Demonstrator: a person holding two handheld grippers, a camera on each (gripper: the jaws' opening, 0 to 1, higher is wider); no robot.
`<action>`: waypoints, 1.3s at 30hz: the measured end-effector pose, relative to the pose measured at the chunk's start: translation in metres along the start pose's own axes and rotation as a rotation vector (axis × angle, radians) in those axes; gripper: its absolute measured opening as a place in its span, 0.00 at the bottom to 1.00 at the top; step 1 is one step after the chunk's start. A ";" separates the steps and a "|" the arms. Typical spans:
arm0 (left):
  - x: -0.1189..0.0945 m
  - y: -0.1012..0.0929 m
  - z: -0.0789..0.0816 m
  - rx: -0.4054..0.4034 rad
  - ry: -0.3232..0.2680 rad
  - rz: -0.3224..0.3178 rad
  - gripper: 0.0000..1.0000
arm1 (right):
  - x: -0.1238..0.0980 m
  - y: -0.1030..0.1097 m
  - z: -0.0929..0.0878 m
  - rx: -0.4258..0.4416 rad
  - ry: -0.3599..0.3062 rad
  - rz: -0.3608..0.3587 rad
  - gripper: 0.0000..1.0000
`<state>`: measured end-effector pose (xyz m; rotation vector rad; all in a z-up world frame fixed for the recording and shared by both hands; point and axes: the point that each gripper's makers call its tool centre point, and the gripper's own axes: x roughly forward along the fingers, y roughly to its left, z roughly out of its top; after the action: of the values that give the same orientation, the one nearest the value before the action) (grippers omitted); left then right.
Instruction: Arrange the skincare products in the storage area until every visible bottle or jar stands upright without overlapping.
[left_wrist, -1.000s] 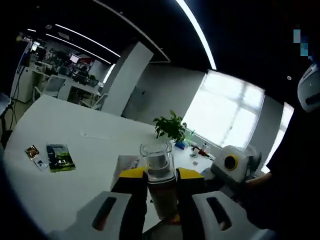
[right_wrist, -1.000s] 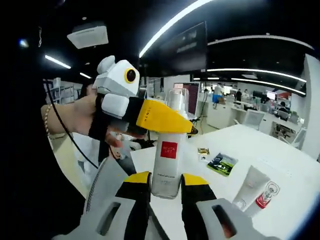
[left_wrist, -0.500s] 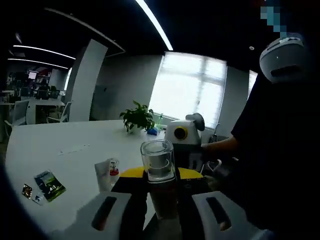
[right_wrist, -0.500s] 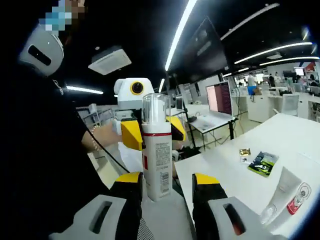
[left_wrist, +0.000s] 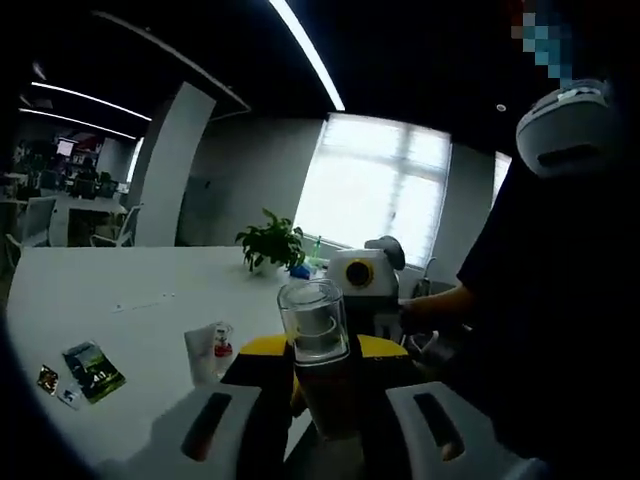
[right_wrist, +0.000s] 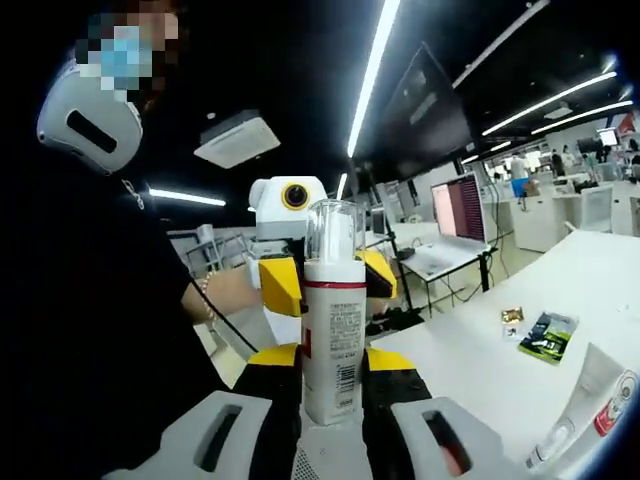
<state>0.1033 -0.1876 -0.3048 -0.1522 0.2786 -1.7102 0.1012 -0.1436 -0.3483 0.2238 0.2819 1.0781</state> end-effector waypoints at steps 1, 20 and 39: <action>0.001 0.000 0.000 0.010 0.000 0.004 0.19 | -0.001 0.000 0.000 -0.001 -0.001 -0.007 0.12; -0.001 0.002 0.025 0.038 -0.098 0.079 0.20 | -0.009 -0.002 -0.003 -0.037 0.008 -0.027 0.12; 0.009 -0.017 0.008 0.117 0.041 -0.041 0.15 | -0.009 0.005 0.000 -0.242 0.148 0.031 0.14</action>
<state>0.0876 -0.1944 -0.2928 -0.0367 0.2066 -1.7667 0.0929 -0.1498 -0.3460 -0.0689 0.2778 1.1512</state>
